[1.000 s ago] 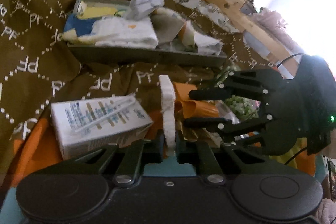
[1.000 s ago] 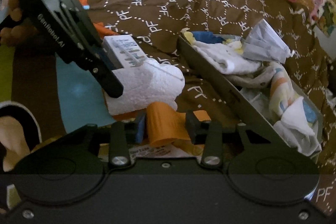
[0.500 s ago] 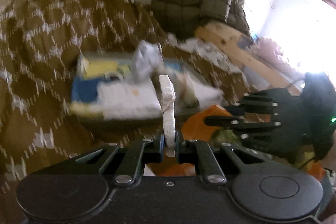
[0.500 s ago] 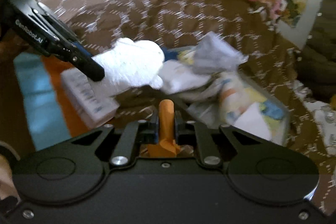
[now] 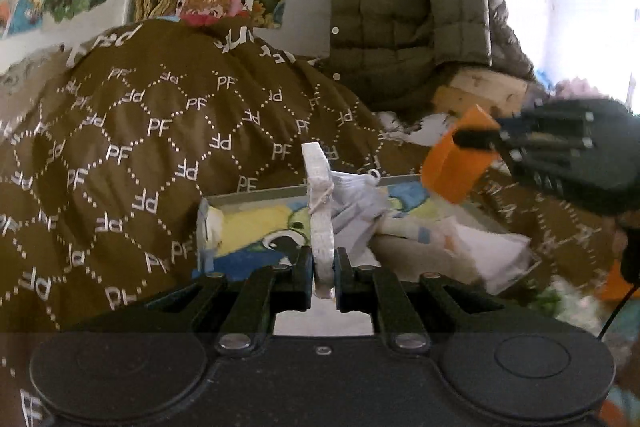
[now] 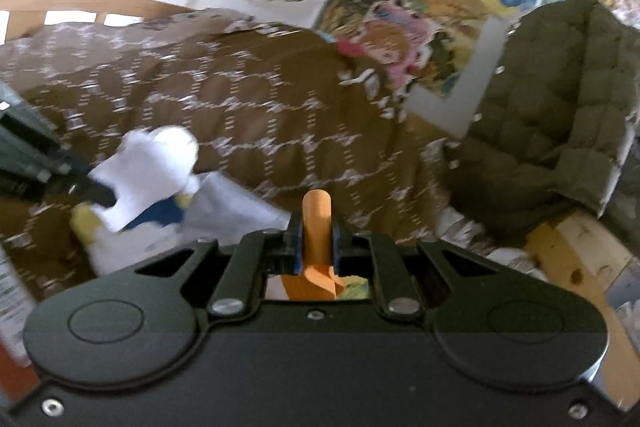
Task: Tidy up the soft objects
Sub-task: 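Carry the orange strap and white tissue in both grippers over the tray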
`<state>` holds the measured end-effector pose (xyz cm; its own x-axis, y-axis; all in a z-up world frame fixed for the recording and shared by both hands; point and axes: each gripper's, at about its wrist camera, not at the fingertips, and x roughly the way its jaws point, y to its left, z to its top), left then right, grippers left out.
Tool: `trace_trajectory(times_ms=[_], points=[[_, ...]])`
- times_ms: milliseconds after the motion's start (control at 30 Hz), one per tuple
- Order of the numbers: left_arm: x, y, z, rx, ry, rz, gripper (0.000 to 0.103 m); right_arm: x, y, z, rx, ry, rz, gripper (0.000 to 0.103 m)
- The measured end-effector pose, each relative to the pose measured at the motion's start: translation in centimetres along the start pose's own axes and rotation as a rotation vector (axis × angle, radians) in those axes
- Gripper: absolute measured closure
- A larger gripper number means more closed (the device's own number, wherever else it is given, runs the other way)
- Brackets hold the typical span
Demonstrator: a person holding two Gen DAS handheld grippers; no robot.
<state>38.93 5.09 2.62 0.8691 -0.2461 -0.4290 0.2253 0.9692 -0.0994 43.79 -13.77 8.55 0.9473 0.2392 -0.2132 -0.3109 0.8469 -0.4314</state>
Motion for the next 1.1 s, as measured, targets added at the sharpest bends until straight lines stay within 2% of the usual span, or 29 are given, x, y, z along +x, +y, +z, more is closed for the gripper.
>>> trace_trajectory(times_ms=[67, 200, 433, 667, 800, 1000, 1100], points=[[1.0, -0.2, 0.0, 0.028, 0.003, 0.023, 0.093, 1.8, 0.3, 0.2, 0.015, 0.001, -0.025, 0.096], [2.4, -0.1, -0.4, 0.066, 0.018, 0.062, 0.092, 4.9, 1.5, -0.6, 0.053, 0.038, -0.007, 0.096], [4.1, 0.4, -1.7, 0.078, 0.066, 0.086, 0.092, 6.9, 2.9, -2.6, 0.167, 0.103, 0.056, 0.095], [5.1, 0.8, -2.1, 0.014, 0.106, 0.023, 0.090, 7.2, 4.2, -4.5, 0.236, 0.143, 0.111, 0.091], [5.2, 1.3, -2.1, -0.046, 0.118, 0.000, 0.087, 6.6, 4.2, -4.9, 0.268, 0.146, 0.128, 0.084], [4.7, 0.5, -2.1, -0.043, 0.116, -0.028, 0.078, 4.8, 3.3, -4.6, 0.310, 0.151, 0.130, 0.074], [4.4, 0.2, -2.1, -0.041, 0.119, -0.037, 0.070, 4.2, 2.6, -4.6, 0.353, 0.152, 0.138, 0.068]])
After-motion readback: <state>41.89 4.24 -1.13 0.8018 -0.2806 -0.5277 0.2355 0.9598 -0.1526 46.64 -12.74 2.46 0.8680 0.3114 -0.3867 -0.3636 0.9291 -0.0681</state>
